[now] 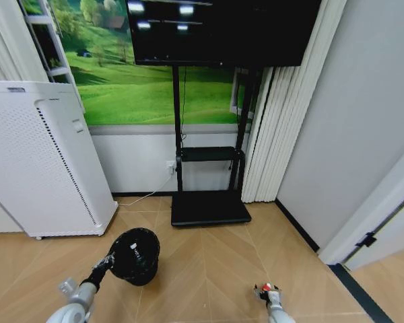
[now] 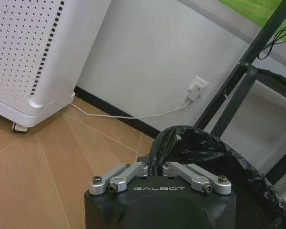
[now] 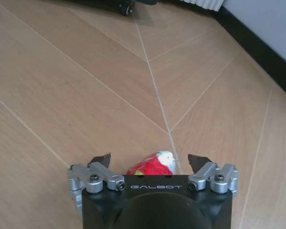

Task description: Pick up the trash bin and place the garbage on the floor into it.

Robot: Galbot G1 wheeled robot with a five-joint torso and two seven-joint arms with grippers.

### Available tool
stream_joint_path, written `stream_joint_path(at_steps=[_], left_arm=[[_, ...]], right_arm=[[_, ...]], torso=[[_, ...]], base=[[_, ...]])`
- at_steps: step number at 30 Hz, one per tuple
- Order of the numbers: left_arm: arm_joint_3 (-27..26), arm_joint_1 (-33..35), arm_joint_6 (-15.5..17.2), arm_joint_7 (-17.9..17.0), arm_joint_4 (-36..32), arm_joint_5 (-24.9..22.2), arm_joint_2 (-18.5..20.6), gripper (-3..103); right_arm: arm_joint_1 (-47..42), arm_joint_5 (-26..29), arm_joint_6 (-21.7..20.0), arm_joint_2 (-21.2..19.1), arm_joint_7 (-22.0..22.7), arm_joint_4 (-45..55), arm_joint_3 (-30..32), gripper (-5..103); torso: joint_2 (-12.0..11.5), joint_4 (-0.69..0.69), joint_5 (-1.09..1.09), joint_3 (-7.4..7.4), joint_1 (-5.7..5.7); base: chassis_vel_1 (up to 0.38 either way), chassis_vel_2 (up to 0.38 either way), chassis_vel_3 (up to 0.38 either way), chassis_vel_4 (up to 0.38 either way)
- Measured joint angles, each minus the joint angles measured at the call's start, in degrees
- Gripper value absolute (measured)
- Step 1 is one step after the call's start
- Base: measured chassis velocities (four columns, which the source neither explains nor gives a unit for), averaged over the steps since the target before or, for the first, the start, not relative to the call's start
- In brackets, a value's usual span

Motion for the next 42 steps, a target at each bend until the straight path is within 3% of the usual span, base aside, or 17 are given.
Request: stream_joint_path(at_steps=[2,6,9,18,22,23,25,28,31,33,34,36,40,42], left_arm=[[0.0,0.0,-0.1,-0.1,0.0,0.1,-0.1,7],[-0.1,-0.1,-0.1,-0.1,-0.1,0.0,-0.1,7],[0.0,-0.4,-0.1,-0.3,0.0,-0.1,0.0,7],[1.8,-1.7,-0.1,-0.9,0.5,0.2,0.0,7],[2.5,-2.3,0.0,-1.0,0.9,0.3,0.0,7],[2.9,-2.9,0.0,-1.1,1.2,0.3,0.1,7],[3.0,-3.0,0.0,-1.1,1.2,0.3,0.2,7],[3.8,-3.7,0.0,-1.5,1.2,0.4,0.5,7],[4.2,-3.9,0.0,-1.6,1.0,0.4,0.6,7],[7.3,-5.6,0.1,-3.1,-1.1,0.2,1.4,7],[7.3,-5.6,0.1,-3.1,-1.1,0.2,1.4,7],[11.8,-8.5,0.6,-3.8,-0.7,1.6,2.2,7],[16.2,-10.3,0.6,-3.6,0.1,2.2,3.6,7],[21.0,-11.8,0.0,-2.4,0.8,3.5,5.3,7]], right_arm=[[1.1,-2.4,0.3,0.5,1.0,-2.9,0.6,81],[0.8,-2.2,-0.2,0.6,1.1,-3.2,0.8,70],[0.2,-0.2,-0.7,0.6,1.2,-2.6,0.9,54],[-2.2,3.9,-2.4,-0.4,1.0,2.8,0.5,33],[-4.5,7.7,-3.6,-1.4,1.4,8.0,0.6,33],[-7.0,13.2,-3.9,-2.3,2.5,13.2,0.7,33],[-7.3,13.7,-3.9,-2.4,2.6,13.9,0.8,33],[-10.8,20.1,-5.1,-4.1,3.2,22.4,1.5,33],[-12.0,21.3,-5.1,-4.6,3.2,25.4,1.9,33],[-18.6,21.7,-1.6,-6.8,0.3,39.5,5.4,33],[-18.6,21.7,-1.6,-6.8,0.3,39.5,5.4,33],[-26.3,22.5,-0.3,-8.0,-2.8,55.4,7.6,33],[-30.5,24.1,-1.6,-8.9,-3.0,63.9,6.5,33],[-32.3,22.9,-1.7,-10.4,-3.7,68.3,4.2,33]], torso=[[0.0,0.00,-0.01,0.00,0.00],[0.0,-0.02,-0.03,-0.01,0.00],[0.0,0.00,-0.03,-0.01,-0.01],[0.0,-0.03,0.03,0.00,0.00],[0.0,0.00,-0.01,0.00,0.00],[0.0,-0.03,0.01,0.00,0.00],[0.0,-0.03,0.01,0.00,0.00],[0.0,-0.01,-0.01,0.00,0.00],[0.0,-0.02,-0.01,0.00,0.00],[0.0,-0.01,0.00,0.00,0.00],[0.0,-0.01,0.00,0.00,0.00],[0.0,-0.04,-0.02,0.00,0.00],[0.0,-0.02,-0.02,-0.01,-0.01],[0.0,-0.02,0.00,-0.01,0.00]], base=[[0.000,0.000,0.000,0.000],[0.000,0.000,0.000,0.000],[0.000,0.000,0.000,0.000],[0.000,0.000,0.000,0.000],[0.000,0.000,0.000,0.000],[0.000,0.000,0.000,0.000],[0.000,0.000,0.000,0.000],[0.000,0.000,0.000,0.000],[0.000,0.000,0.000,0.000],[0.000,0.000,0.000,0.000],[0.000,0.000,0.000,0.000],[0.000,0.000,0.000,0.000],[0.000,0.000,0.000,0.000],[0.000,0.000,0.000,0.000]])
